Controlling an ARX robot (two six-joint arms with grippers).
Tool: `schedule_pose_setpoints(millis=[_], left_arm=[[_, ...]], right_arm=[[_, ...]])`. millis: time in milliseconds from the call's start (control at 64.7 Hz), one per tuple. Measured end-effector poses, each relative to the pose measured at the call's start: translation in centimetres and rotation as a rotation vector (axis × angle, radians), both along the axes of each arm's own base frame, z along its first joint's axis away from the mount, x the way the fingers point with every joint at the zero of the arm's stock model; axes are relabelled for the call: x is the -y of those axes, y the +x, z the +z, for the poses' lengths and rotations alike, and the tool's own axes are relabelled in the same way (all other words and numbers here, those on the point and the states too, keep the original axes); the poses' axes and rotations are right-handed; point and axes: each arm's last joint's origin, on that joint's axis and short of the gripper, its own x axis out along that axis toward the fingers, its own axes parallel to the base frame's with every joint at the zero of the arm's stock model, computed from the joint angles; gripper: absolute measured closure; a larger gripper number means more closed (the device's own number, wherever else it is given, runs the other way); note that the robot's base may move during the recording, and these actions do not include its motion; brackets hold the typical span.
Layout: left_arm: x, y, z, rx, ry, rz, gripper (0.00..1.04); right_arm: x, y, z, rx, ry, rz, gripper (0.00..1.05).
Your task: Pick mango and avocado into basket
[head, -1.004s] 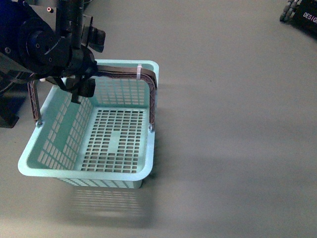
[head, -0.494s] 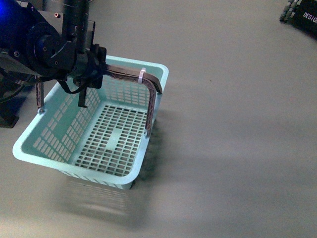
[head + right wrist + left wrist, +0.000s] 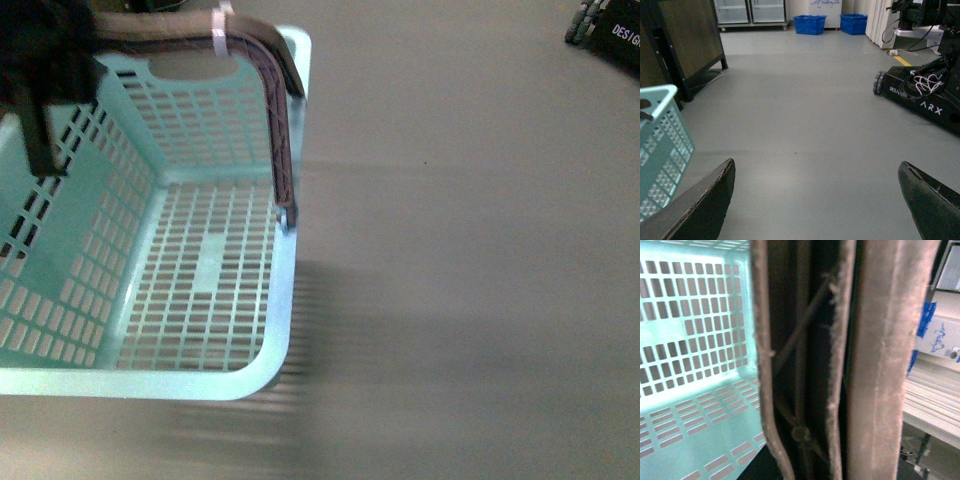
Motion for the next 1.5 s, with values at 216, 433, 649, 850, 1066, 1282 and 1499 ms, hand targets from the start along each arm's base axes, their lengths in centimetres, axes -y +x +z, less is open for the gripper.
schedule_pose_setpoints(millis=[216, 433, 649, 850, 1066, 1282, 1499], left_arm=[[-1.7, -5.9, 7.4, 0.087, -0.02, 0.046, 0.89], [-2.4, -10.4, 10.8, 0.12, -0.004, 0.071, 0.89], [-2.6, -11.0, 11.6, 0.141, 0.003, 0.077, 0.89], [-2.5, -11.0, 11.5, 0.137, -0.002, 0.067, 0.89], [-2.5, -11.0, 11.5, 0.138, 0.003, 0.073, 0.89], [-2.5, -11.0, 11.5, 0.137, 0.0, 0.069, 0.89], [-2.5, -11.0, 11.5, 0.138, 0.001, 0.071, 0.89]], right_arm=[[0.0, 0.0, 0.0, 0.0, 0.0, 0.0, 0.09], [0.0, 0.0, 0.0, 0.0, 0.0, 0.0, 0.09], [0.0, 0.0, 0.0, 0.0, 0.0, 0.0, 0.09], [0.0, 0.0, 0.0, 0.0, 0.0, 0.0, 0.09], [0.0, 0.0, 0.0, 0.0, 0.0, 0.0, 0.09], [0.0, 0.0, 0.0, 0.0, 0.0, 0.0, 0.09], [0.0, 0.0, 0.0, 0.0, 0.0, 0.0, 0.09]])
